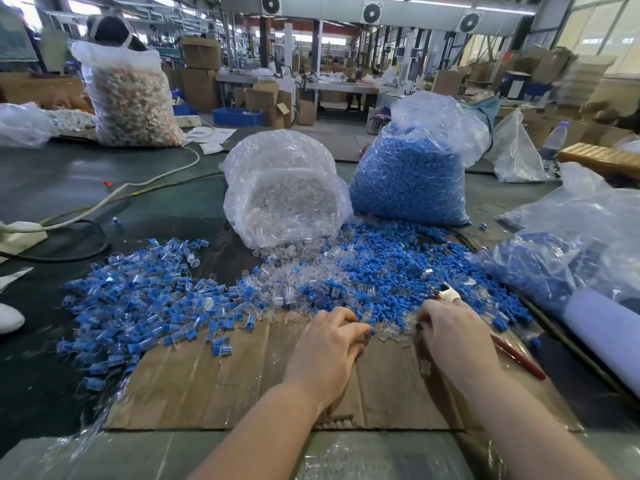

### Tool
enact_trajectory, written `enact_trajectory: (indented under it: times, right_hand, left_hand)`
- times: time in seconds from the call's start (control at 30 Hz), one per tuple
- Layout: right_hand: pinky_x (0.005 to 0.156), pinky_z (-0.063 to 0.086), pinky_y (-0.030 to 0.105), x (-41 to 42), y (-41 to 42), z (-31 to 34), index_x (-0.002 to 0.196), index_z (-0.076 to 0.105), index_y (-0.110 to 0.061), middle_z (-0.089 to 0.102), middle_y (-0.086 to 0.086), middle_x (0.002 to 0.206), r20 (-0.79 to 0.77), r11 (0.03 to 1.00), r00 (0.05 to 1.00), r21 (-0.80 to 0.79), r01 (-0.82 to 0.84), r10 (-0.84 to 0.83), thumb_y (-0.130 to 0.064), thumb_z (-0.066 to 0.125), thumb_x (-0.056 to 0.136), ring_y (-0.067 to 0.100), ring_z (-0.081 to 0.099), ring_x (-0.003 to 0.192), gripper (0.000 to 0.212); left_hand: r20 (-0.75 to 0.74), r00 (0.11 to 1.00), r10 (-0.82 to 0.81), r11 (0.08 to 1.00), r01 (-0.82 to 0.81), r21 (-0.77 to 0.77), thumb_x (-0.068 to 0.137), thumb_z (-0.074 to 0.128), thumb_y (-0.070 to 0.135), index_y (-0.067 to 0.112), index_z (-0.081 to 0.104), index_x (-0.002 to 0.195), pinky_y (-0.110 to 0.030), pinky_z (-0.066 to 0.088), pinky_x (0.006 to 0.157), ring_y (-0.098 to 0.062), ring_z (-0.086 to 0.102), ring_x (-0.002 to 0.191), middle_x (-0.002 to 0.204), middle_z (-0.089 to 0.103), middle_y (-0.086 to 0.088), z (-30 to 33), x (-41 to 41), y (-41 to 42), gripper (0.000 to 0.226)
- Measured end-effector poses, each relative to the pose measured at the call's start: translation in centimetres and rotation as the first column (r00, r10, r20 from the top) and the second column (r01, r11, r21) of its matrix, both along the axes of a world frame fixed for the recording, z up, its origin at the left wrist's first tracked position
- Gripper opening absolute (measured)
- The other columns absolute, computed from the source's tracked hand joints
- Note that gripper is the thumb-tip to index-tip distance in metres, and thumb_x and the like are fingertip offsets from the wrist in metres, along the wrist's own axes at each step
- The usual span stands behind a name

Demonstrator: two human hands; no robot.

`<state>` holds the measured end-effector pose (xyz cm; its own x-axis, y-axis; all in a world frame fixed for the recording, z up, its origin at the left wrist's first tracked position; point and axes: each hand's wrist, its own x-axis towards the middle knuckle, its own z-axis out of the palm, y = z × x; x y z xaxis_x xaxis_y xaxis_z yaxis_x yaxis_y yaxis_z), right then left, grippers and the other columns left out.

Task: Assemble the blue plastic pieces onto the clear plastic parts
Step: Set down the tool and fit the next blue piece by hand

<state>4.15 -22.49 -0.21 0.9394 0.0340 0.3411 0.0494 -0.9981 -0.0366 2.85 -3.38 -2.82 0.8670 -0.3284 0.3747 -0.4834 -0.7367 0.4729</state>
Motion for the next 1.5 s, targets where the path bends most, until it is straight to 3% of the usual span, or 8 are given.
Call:
enact_trajectory:
  times: [0.17,0.33,0.63,0.8,0.93,1.13,1.23,1.5]
  right_hand:
    - [0.075,0.031,0.019,0.1,0.1,0.1,0.089,0.055,-0.023,0.063,-0.007,0.091,-0.023,1.0,1.0,0.009,-0.014,0.014,-0.013,0.047,0.093,0.013,0.053,0.086,0.014]
    - [0.082,0.042,0.023,-0.2,1.2,0.7,0.114,0.064,-0.014,0.061,-0.001,0.1,0.037,0.971,0.997,0.227,-0.076,0.07,-0.008,0.05,0.094,0.015,0.054,0.088,0.025]
    - [0.072,0.04,0.009,-2.2,7.5,0.6,0.094,0.069,-0.016,0.065,-0.008,0.086,0.096,0.79,0.98,0.58,-0.198,0.175,-0.013,0.06,0.089,0.004,0.055,0.078,0.01]
    - [0.076,0.045,0.023,-2.3,8.7,-1.0,0.089,0.07,-0.016,0.069,-0.005,0.084,0.094,0.703,0.99,0.696,-0.144,0.11,-0.012,0.063,0.086,0.012,0.06,0.08,0.008]
    - [0.068,0.039,0.006,-2.4,8.6,-1.7,0.084,0.069,-0.017,0.064,-0.012,0.075,0.121,0.629,0.99,0.765,-0.141,0.074,-0.011,0.067,0.083,0.007,0.059,0.074,0.007]
    - [0.068,0.049,0.022,-2.4,8.6,-2.0,0.077,0.062,-0.025,0.064,-0.01,0.07,0.106,0.56,0.99,0.817,-0.139,0.092,-0.018,0.066,0.085,0.009,0.062,0.069,0.011]
    - [0.069,0.05,0.031,-2.4,8.7,-2.1,0.079,0.062,-0.023,0.065,-0.009,0.072,0.088,0.574,0.99,0.808,-0.135,0.109,-0.023,0.064,0.086,0.01,0.062,0.071,0.008]
    - [0.066,0.042,0.026,-2.7,8.7,-2.1,0.079,0.059,-0.02,0.061,-0.008,0.074,0.126,0.694,0.986,0.7,-0.169,0.112,-0.024,0.062,0.088,0.011,0.055,0.072,0.01]
  left_hand:
    - [-0.006,0.999,0.035,0.993,-0.036,-0.109,0.091,0.055,0.021,0.022,0.06,0.106,-0.006,0.035,0.085,0.003,0.044,0.09,0.104,0.06,0.008,-0.1,0.0,0.1,0.017]
    - [-0.062,0.993,0.102,0.972,-0.113,-0.207,0.093,0.052,0.013,0.022,0.051,0.13,-0.009,0.042,0.078,-0.001,0.048,0.074,0.097,0.047,0.009,0.2,-0.1,0.3,0.038]
    - [-0.126,0.974,0.187,0.888,-0.222,-0.403,0.085,0.065,0.022,0.018,0.067,0.101,-0.006,0.043,0.075,0.001,0.057,0.079,0.087,0.063,0.011,0.6,-0.4,0.7,0.016]
    - [-0.13,0.959,0.254,0.849,-0.285,-0.445,0.084,0.066,0.012,0.018,0.073,0.094,0.003,0.036,0.066,0.011,0.054,0.069,0.081,0.065,0.012,0.6,-0.2,0.9,0.013]
    - [-0.166,0.946,0.279,0.825,-0.325,-0.463,0.084,0.065,0.008,0.02,0.07,0.103,0.004,0.036,0.072,0.0,0.058,0.082,0.087,0.061,0.015,0.4,-0.1,1.0,0.023]
    - [-0.274,0.93,0.243,0.77,-0.357,-0.529,0.086,0.063,0.01,0.03,0.058,0.076,-0.02,0.052,0.072,-0.009,0.063,0.076,0.08,0.065,0.005,0.4,0.0,1.3,0.024]
    - [-0.31,0.925,0.218,0.747,-0.363,-0.558,0.086,0.062,0.009,0.029,0.056,0.075,-0.02,0.053,0.067,-0.006,0.063,0.069,0.072,0.065,0.004,0.5,-0.1,1.3,0.024]
    - [-0.313,0.938,0.146,0.787,-0.302,-0.537,0.088,0.06,0.009,0.032,0.057,0.076,-0.014,0.052,0.068,0.0,0.061,0.072,0.075,0.064,0.009,0.6,-0.3,1.2,0.026]
